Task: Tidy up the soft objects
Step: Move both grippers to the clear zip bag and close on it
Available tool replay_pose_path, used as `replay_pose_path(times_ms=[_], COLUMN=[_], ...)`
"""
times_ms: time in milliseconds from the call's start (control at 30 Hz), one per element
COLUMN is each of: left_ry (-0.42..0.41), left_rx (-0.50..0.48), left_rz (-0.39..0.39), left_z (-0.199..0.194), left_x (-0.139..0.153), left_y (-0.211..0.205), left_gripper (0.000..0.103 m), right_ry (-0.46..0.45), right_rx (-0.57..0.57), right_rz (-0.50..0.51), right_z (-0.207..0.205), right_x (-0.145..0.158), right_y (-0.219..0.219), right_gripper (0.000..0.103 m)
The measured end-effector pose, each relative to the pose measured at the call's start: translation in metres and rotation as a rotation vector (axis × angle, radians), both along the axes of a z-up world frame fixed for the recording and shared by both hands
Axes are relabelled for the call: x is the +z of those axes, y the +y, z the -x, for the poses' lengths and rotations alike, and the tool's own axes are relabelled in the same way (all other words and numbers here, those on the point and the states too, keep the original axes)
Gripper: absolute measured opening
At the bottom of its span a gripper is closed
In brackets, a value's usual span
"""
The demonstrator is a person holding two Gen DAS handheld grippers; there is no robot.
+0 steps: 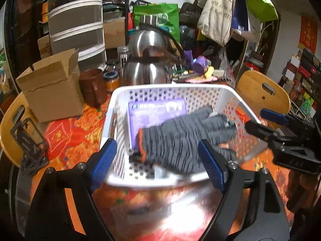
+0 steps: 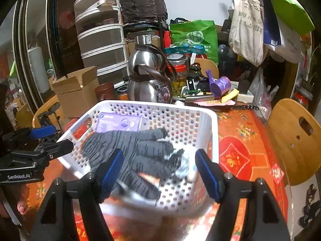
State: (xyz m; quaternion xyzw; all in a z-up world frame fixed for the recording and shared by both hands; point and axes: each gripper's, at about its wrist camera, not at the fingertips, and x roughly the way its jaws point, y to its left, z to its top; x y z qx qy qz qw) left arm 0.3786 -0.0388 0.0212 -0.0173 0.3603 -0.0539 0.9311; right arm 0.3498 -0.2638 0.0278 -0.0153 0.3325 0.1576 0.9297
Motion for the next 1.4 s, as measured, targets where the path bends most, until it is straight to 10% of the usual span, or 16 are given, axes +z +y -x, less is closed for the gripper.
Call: replay_pose_path(times_ms=[333,767,1267,1400], left_ry=[0.134,0.296,0.223,0.210], left_rx=[0.027,0.056,0.020,0.018], left_rz=[0.020,0.080,-0.035,-0.033], left_z=[0.093,0.077,0.064,0.064], left_x=[-0.058,-0.151,-0.159,-0.159], left_y=[0.046,0.064,0.042,0.043], left_gripper=[0.083,0.082,0.091,0.084], right_ry=[0.088,0.252,0.228,0.212], right_rx=[0.040,0.023,0.037,0.030], right_rz=[-0.056,0.011,0.099,0.154], right_z=[0.081,0.052,0.034,0.035], right_x=[-0.046,-0.127,-0.137,-0.139], right_y=[-0.017,0.002,0.027,0.039], right_gripper=[0.075,0.074,0.074,0.054])
